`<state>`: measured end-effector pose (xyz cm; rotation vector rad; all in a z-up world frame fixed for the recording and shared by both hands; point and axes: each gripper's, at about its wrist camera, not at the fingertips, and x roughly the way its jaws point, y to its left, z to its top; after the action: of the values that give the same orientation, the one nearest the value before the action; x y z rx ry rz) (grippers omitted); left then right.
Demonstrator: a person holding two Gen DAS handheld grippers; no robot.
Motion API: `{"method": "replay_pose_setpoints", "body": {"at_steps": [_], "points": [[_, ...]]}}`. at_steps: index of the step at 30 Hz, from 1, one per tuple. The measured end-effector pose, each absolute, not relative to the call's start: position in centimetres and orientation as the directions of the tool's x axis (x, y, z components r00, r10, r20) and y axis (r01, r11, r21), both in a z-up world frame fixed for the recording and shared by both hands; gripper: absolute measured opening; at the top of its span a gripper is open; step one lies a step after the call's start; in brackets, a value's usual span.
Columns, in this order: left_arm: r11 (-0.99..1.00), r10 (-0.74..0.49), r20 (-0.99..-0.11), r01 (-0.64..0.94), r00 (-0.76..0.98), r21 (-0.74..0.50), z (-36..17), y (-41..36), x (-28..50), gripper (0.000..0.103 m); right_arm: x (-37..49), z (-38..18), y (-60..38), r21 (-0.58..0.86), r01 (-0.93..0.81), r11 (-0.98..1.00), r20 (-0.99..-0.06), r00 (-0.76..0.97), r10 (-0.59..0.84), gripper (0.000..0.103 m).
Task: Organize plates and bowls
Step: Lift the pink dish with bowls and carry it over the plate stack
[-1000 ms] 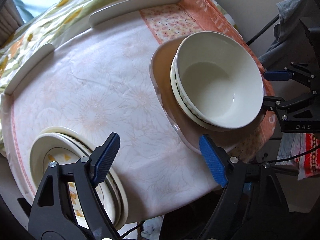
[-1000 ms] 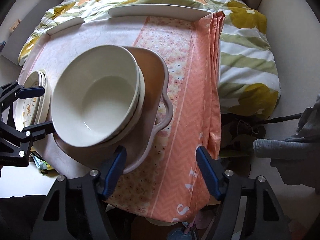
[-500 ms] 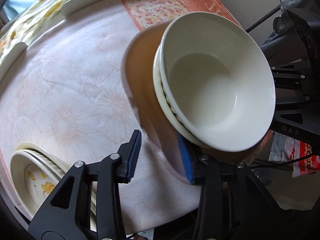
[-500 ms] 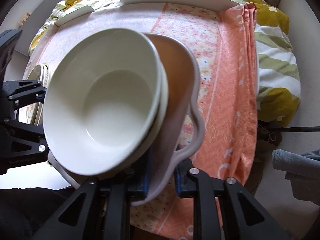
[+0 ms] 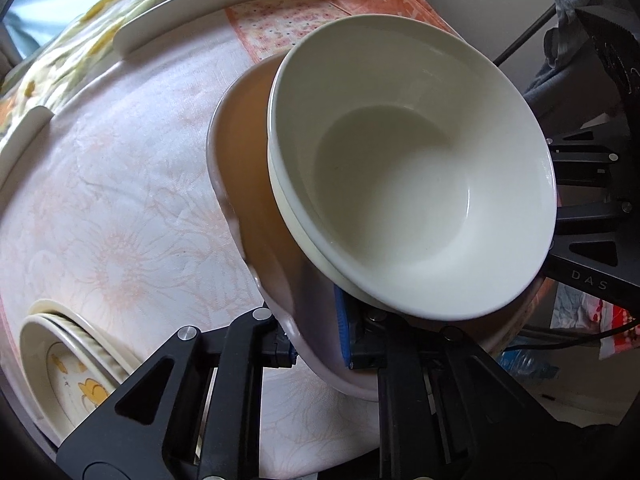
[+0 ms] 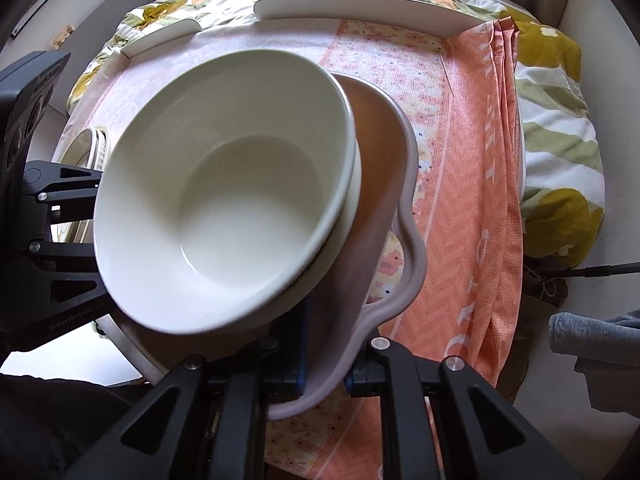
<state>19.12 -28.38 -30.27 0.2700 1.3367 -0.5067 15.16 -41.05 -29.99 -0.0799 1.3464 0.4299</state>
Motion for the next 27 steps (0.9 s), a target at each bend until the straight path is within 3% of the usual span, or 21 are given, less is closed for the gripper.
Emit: {"method": "replay_pose_setpoints", "body": {"at_steps": [10,19,27], "points": [[0.888,-0.214,-0.948,0.452,0.236,-0.088,-24.7,-26.0,18.2,0.012,15.4,-25.7,-41.0,0.189,-0.360,0.914,-0.941,0.200,0.273,0.013],[0.926,-0.198,-0.914,0.374,0.353,-0.057,-17.6,-20.8,16.2,0.012,15.2,-18.9,-36.3,0.139,-0.474,0.869,-0.912,0.281,0.299,0.013],[0.934,-0.201,-0.904,0.352,0.376,-0.061,-16.0,-12.7,14.1,0.012,14.5,-16.7,-29.2,0.116,-0.513,0.851,-0.907,0.294,0.301,0.013]]}}
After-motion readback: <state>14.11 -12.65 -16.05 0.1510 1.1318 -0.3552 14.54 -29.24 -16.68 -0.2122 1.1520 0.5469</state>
